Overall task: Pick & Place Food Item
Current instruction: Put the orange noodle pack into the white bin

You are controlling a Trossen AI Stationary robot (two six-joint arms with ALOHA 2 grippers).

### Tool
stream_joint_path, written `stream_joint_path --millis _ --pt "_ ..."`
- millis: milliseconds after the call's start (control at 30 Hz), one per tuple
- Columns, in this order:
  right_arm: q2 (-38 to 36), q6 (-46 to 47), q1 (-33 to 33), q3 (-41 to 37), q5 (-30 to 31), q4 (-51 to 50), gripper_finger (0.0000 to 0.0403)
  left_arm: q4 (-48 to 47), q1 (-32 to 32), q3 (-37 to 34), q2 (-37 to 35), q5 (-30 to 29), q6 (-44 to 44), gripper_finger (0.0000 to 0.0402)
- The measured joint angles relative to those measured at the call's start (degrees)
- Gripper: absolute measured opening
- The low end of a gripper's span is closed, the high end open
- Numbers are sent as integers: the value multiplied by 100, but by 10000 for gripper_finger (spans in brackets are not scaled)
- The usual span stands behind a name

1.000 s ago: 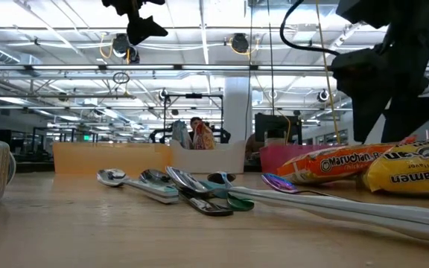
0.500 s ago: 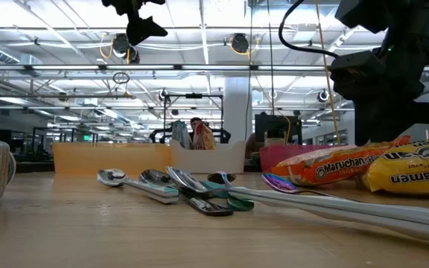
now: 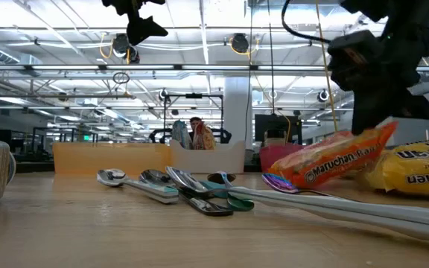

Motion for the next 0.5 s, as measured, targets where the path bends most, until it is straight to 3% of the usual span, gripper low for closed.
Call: stream_joint_path --millis 333,500 --pt "-350 -2118 -603 1110 10 -314 1 1144 0 0 0 336 -153 319" --pt "-250 -3230 -910 1831 -304 -451 0 1598 0 0 118 641 -515 319"
